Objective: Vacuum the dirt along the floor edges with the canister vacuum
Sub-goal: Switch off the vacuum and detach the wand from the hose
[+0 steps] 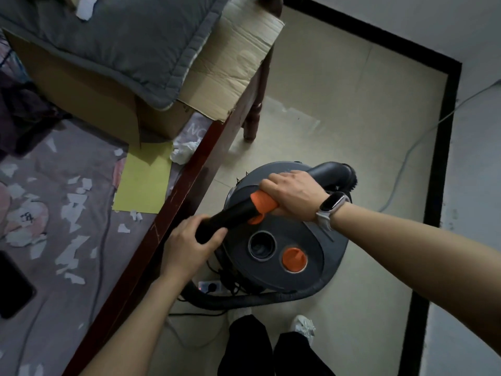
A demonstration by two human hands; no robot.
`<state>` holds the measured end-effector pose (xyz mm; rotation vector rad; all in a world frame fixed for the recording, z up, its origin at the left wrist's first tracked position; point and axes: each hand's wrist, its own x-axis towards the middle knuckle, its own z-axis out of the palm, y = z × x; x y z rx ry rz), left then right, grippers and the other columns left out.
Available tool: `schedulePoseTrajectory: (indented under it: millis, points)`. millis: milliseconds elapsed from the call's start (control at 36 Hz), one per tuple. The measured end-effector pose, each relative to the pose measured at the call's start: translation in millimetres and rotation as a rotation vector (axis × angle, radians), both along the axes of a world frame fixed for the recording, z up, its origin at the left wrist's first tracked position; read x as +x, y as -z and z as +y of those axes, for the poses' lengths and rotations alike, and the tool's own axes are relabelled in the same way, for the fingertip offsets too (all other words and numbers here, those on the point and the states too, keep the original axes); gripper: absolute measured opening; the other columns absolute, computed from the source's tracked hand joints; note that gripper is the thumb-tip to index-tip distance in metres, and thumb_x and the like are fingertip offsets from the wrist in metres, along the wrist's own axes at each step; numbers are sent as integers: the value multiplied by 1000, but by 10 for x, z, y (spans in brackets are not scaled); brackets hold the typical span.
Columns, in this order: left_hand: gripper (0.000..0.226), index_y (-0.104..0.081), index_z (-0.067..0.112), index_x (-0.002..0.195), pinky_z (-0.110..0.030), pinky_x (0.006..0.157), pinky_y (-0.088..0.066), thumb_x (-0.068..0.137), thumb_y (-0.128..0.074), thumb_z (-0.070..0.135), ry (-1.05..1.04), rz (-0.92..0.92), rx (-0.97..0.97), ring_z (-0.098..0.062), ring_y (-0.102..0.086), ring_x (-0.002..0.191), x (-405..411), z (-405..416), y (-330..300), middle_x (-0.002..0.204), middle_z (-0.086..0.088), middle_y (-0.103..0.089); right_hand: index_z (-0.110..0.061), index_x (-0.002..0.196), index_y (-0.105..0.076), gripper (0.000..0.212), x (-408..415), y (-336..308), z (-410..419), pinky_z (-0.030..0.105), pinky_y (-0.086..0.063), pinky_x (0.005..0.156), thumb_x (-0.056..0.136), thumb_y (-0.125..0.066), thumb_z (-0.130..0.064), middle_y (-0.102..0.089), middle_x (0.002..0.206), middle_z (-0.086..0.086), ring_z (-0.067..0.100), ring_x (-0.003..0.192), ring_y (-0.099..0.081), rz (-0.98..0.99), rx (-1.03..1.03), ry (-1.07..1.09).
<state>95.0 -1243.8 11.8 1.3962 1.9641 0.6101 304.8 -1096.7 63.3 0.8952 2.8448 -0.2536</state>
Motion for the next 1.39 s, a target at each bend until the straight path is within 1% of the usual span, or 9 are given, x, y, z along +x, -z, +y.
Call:
schedulePoseTrajectory:
  millis: [111, 222, 361, 583, 722, 833, 1028, 1222, 1389]
  points:
    - [59, -61, 17, 112, -32, 83, -43, 77, -45, 61, -13, 9, 93, -15, -54, 98, 112, 218, -71, 102, 7, -57, -10, 117, -56, 44, 300, -15, 76, 40, -44, 76, 82, -69, -33, -62, 106, 10, 32, 96, -61, 47, -4, 182]
    - [52, -50, 16, 131, -36, 104, -38, 86, -63, 37, -34, -15, 124, -21, -46, 125, 243, 428, -94, 133, -4, -51, -10, 109, -61, 38, 675, -37, 128, 38, -44, 67, 78, -71, -28, -66, 100, 11, 35, 87, -64, 157, 18, 391]
    - [70, -26, 20, 149, -37, 116, -24, 90, -64, 23, -29, -43, 86, -18, -24, 143, 436, 752, -119, 154, -4, -28, -12, 109, -60, 36, 1147, -26, 228, 35, -37, 69, 79, -72, -29, -66, 99, 10, 35, 90, -62, 221, 8, 678]
    - [75, -12, 23, 153, -36, 117, -19, 93, -57, 31, 66, -14, -15, -17, -13, 147, 960, 1425, -89, 160, -3, -12, -12, 103, -58, 40, 1834, 166, 381, 39, -43, 69, 81, -71, -44, -66, 92, 14, 38, 87, -60, 312, -100, 1110]
    - [77, -12, 21, 153, -38, 119, -18, 92, -58, 30, 115, 61, -5, -18, -12, 147, 1360, 1717, -83, 160, -4, -11, -19, 100, -59, 28, 2031, 282, 512, 37, -45, 72, 84, -67, -41, -60, 83, 3, 33, 85, -58, 534, -207, 1316]
    - [80, -8, 21, 154, -39, 118, -16, 92, -58, 31, 119, 102, -3, -18, -8, 148, 1657, 1952, -142, 161, -3, -5, -24, 92, -56, 21, 2324, 351, 596, 37, -47, 72, 83, -68, -38, -60, 77, -2, 27, 80, -59, 698, -266, 1418]
    - [94, 4, 25, 153, -47, 117, -13, 88, -64, 32, 195, 270, 19, -28, 1, 148, 2098, 2442, -170, 161, -6, 7, -21, 91, -56, 20, 2928, 674, 271, 37, -48, 72, 84, -71, -33, -60, 78, -1, 27, 78, -59, 681, -362, 1504]
    - [86, 4, 29, 153, -52, 118, -8, 92, -55, 45, 453, 424, -159, -27, 3, 148, 2416, 2820, 162, 162, -2, 2, -19, 101, -60, 23, 3220, 1131, -269, 28, -38, 65, 83, -74, -24, -61, 78, 0, 22, 73, -57, 640, -446, 1570]
    - [64, -27, 27, 147, -59, 112, -19, 93, -54, 44, 677, 576, -322, -30, -32, 137, 2460, 2833, 523, 147, -9, -39, -25, 98, -56, 23, 3313, 1406, -525, 22, -33, 63, 84, -73, -22, -59, 81, -4, 17, 75, -54, 623, -543, 1606]
